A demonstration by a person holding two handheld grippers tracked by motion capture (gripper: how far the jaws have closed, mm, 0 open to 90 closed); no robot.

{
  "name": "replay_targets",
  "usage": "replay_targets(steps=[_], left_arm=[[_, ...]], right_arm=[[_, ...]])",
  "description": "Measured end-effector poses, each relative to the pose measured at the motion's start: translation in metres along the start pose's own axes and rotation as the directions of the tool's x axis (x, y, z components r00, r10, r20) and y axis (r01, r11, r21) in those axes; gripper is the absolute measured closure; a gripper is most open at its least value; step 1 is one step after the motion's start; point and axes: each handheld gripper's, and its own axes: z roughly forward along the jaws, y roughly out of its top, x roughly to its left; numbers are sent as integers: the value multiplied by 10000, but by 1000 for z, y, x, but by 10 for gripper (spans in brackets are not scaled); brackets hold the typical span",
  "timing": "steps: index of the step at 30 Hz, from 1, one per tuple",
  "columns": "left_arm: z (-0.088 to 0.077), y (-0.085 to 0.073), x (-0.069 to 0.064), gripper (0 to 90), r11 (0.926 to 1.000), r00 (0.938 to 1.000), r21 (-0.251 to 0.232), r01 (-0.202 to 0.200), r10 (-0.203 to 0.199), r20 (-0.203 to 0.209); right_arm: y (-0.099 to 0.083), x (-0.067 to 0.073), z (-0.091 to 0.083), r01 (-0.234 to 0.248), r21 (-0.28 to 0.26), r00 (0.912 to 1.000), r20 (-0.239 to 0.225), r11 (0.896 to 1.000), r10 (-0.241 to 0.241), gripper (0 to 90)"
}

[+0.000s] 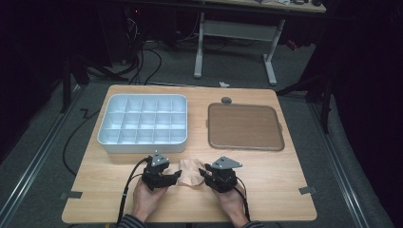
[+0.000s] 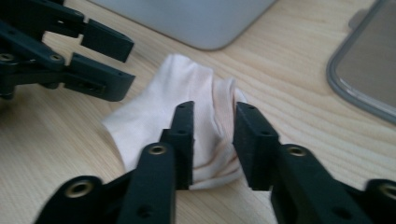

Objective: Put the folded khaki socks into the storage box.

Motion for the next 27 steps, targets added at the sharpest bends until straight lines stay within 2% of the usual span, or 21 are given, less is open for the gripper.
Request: replay_targets(steps=[5, 8, 13, 18, 20, 23, 27], left_arm=[[-1, 15, 3, 396, 9994, 9988, -75, 343, -340, 345], [1, 21, 7, 407, 9980, 9958, -131, 625, -615, 681], [13, 26, 12, 415, 9950, 9907, 86, 993, -997, 923], [26, 24, 13, 428, 9912, 9886, 528, 1213, -1254, 834], [30, 22, 16, 427, 9870, 9840, 648, 1473, -1529, 917], [32, 20, 14, 426, 9895, 9884, 631, 1298, -1342, 704], [31, 18, 15, 462, 9895, 9885, 569, 1330, -1366, 645]], right_arm=[[6, 9, -2, 216, -124, 9990, -395, 9997, -220, 814], [7, 17, 3, 416, -9, 9976, -553, 9991, -416, 834], [3, 22, 15, 484, 157, 9963, -713, 9987, -472, 836], [-3, 23, 21, 596, 376, 9965, -617, 9975, -572, 837], [-6, 23, 22, 547, 450, 9968, -610, 9975, -519, 837], [-10, 22, 25, 606, 560, 9967, -566, 9966, -575, 836], [-11, 23, 26, 752, 598, 9962, -492, 9954, -723, 837]])
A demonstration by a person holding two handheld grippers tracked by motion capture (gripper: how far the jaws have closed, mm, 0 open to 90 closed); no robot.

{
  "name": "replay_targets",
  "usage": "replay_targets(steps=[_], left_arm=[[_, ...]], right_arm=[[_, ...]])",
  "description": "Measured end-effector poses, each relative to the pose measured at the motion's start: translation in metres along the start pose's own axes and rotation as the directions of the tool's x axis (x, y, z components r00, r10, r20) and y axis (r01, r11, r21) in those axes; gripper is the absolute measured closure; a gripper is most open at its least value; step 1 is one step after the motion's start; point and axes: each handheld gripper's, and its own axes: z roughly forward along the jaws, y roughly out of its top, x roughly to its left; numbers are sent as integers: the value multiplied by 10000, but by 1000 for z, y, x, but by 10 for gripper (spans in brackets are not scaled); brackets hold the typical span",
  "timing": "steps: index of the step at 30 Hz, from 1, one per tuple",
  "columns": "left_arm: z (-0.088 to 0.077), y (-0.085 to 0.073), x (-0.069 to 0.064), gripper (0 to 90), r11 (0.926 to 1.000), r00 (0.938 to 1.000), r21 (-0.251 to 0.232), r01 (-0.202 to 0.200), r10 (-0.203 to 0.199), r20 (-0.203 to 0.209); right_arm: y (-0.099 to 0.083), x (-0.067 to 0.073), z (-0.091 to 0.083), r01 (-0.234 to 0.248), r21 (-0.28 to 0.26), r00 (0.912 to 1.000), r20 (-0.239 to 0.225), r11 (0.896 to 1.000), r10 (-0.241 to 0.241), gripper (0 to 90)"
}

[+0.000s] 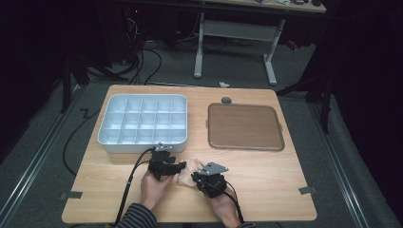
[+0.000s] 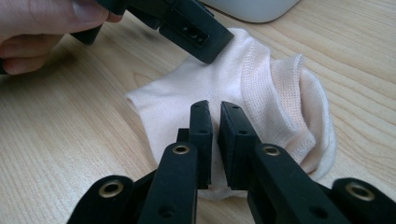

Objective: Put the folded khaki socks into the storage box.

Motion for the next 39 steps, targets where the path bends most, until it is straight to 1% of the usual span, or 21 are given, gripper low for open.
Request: replay_targets(steps=[2, 4, 7, 10, 14, 17, 19, 23, 27, 29, 30, 31, 33, 34, 35, 36, 37, 39], left_arm=[[0, -1, 0, 488, 10000, 10000, -79, 9, -9, 17], [1, -2, -1, 525, 10000, 10000, -75, 51, -51, 81], [2, -2, -3, 573, 10000, 10000, -35, 11, -11, 95], [3, -2, -4, 635, 9999, 9998, -41, -107, 107, 137], [4, -3, -4, 730, 9999, 9998, 4, -115, 115, 177], [4, -3, -3, 794, 10000, 9994, 43, -75, 74, 334], [3, -3, -3, 828, 9999, 9993, 26, -102, 102, 351], [1, -3, -3, 845, 9999, 9990, 13, -128, 128, 436], [-3, -4, -3, 849, 9998, 9984, -104, -148, 153, 550], [-6, -3, -3, 849, 9999, 9977, -88, -67, 72, 672], [-8, -3, -2, 849, 9999, 9967, -95, 32, -24, 814], [-10, -3, -2, 849, 9999, 9954, -68, 120, -113, 951], [-13, -3, -2, 850, 9999, 9943, -75, 87, -79, 1060], [-14, -3, -3, 850, 9999, 9942, -88, 70, -60, 1071], [-15, -3, -3, 851, 9999, 9940, -129, 70, -56, 1096], [-17, -3, -3, 851, 9999, 9935, -164, 49, -30, 1139], [-18, -2, -3, 851, 9999, 9934, -151, 8, 9, 1149], [-20, -2, -4, 851, 9998, 9936, -146, -113, 129, 1123]], right_arm=[[0, 1, 0, 73, -1, 10000, 41, 10000, -73, 838], [-1, 1, 1, 120, -36, 9999, 44, 9999, -120, 839], [-2, 1, 1, 102, -52, 9999, 49, 9999, -101, 839], [-2, 0, 1, 141, -36, 9999, 18, 9999, -141, 840], [-2, 0, 1, 169, -82, 9999, 2, 9998, -169, 840], [-2, 0, 1, 216, -67, 9998, 27, 9997, -216, 840], [-2, 1, 1, 196, -73, 9998, 27, 9998, -196, 840], [-2, 1, 1, 208, -78, 9998, 24, 9998, -208, 840], [-3, 3, 0, 204, -68, 9998, -6, 9998, -204, 841], [-3, 3, -1, 181, -76, 9998, -76, 9998, -182, 840], [-3, 4, -1, 197, -62, 9997, -155, 9998, -198, 840], [-2, 6, -1, 385, 11, 9991, -198, 9993, -385, 838], [0, 12, -2, 838, 208, 9964, -158, 9963, -835, 832], [1, 13, -2, 920, 294, 9957, -169, 9953, -916, 822], [3, 13, -3, 880, 345, 9958, -297, 9955, -870, 803], [4, 11, -4, 721, 271, 9965, -440, 9970, -708, 796], [6, 9, -5, 508, 183, 9976, -490, 9985, -498, 797], [11, 4, -6, 150, -120, 9991, -396, 9998, -155, 826]])
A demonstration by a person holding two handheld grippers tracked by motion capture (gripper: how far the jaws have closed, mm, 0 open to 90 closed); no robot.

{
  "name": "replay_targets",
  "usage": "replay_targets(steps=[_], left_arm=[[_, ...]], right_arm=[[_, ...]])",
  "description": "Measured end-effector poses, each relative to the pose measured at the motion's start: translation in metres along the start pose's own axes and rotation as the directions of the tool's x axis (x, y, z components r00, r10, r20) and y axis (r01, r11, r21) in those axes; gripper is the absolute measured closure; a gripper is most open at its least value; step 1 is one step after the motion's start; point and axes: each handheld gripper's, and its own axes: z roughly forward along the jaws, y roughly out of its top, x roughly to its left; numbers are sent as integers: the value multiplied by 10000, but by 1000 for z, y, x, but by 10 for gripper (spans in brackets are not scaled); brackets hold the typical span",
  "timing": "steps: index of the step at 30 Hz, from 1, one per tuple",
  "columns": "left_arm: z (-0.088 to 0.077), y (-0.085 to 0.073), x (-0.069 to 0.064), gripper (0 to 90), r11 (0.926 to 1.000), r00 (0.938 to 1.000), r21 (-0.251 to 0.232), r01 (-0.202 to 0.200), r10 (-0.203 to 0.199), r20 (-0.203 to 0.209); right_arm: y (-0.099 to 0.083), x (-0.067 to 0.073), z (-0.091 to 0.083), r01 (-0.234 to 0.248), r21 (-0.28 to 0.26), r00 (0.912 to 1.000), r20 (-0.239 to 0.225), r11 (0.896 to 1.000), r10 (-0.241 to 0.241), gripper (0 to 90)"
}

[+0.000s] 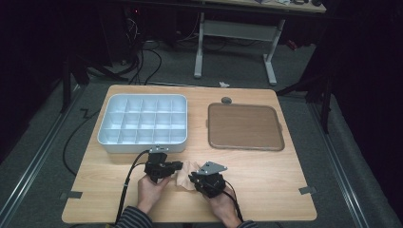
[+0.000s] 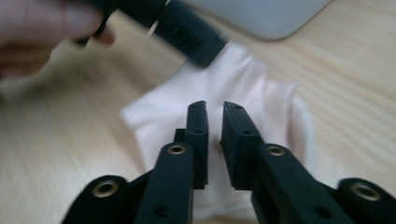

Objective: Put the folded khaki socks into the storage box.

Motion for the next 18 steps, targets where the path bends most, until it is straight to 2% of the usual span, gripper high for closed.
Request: replay_targets(steps=[2, 8, 11, 14, 18], left_arm=[[-1, 0, 0, 851, 10000, 10000, 29, -65, 65, -47], [-4, -1, 0, 852, 10000, 9999, -8, -98, 98, -51], [-5, -1, 0, 852, 10000, 10000, -19, -59, 59, -10], [-7, -3, 0, 851, 10000, 10000, -29, -68, 68, -24], [-10, -5, -1, 852, 9999, 9999, -78, -142, 142, 54]], right_arm=[[6, -4, 1, -254, -173, 9996, 70, 9995, 256, 865], [18, -2, 12, -242, -89, 9996, 107, 9997, 243, 880], [19, 0, 19, -244, 31, 9997, 97, 9997, 243, 879], [16, -3, 24, -215, 221, 9994, 288, 9995, 208, 879], [14, -10, 22, -469, 327, 9976, 530, 9984, 451, 879]])
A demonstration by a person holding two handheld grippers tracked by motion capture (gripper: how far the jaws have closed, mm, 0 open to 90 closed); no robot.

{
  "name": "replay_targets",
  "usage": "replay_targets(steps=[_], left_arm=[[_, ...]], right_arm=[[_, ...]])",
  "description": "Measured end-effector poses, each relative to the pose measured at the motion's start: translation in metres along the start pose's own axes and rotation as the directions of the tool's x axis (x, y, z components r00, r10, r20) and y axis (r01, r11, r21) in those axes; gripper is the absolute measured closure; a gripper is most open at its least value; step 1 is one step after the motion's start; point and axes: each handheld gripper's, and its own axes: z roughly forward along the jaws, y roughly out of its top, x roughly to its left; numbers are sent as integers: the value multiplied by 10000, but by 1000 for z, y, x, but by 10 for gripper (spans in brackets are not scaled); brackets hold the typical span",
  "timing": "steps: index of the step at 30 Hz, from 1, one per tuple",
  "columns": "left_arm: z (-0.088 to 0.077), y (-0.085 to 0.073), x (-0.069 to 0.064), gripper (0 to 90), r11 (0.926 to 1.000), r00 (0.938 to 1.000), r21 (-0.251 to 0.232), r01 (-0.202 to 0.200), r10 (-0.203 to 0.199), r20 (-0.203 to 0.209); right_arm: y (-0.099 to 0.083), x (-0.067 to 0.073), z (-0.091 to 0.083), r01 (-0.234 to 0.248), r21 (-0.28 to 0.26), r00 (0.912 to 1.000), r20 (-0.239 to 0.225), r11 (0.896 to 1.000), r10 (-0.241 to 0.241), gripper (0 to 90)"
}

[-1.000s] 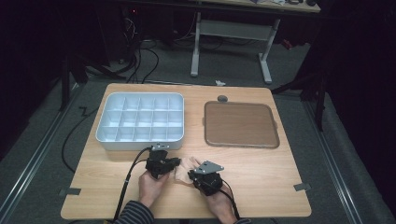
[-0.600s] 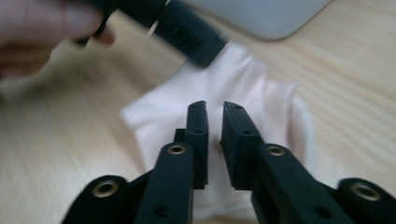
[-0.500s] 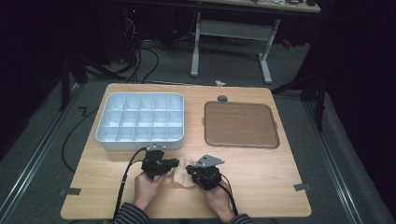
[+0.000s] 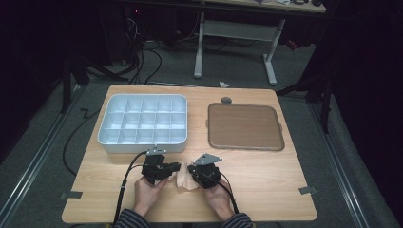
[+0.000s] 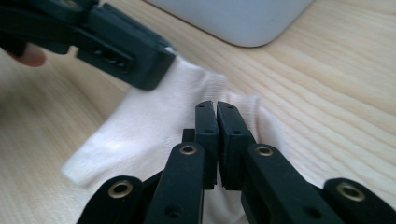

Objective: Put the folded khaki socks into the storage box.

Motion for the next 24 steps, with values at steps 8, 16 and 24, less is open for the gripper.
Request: replay_targets(steps=[8, 16, 24], left_arm=[[-3, 0, -4, 852, 9999, 9999, -165, -49, 52, 148], [-6, 3, -7, 854, 9994, 9996, -245, -260, 264, 141], [-10, 5, -3, 856, 9993, 9997, -323, -180, 185, 148]], right_arm=[[-3, 2, 3, 138, -41, 9999, 94, 9999, -138, 880], [-2, 3, 5, 210, 43, 9998, -11, 9998, -210, 883], [3, 6, 11, 185, 40, 9995, -266, 9998, -184, 886]])
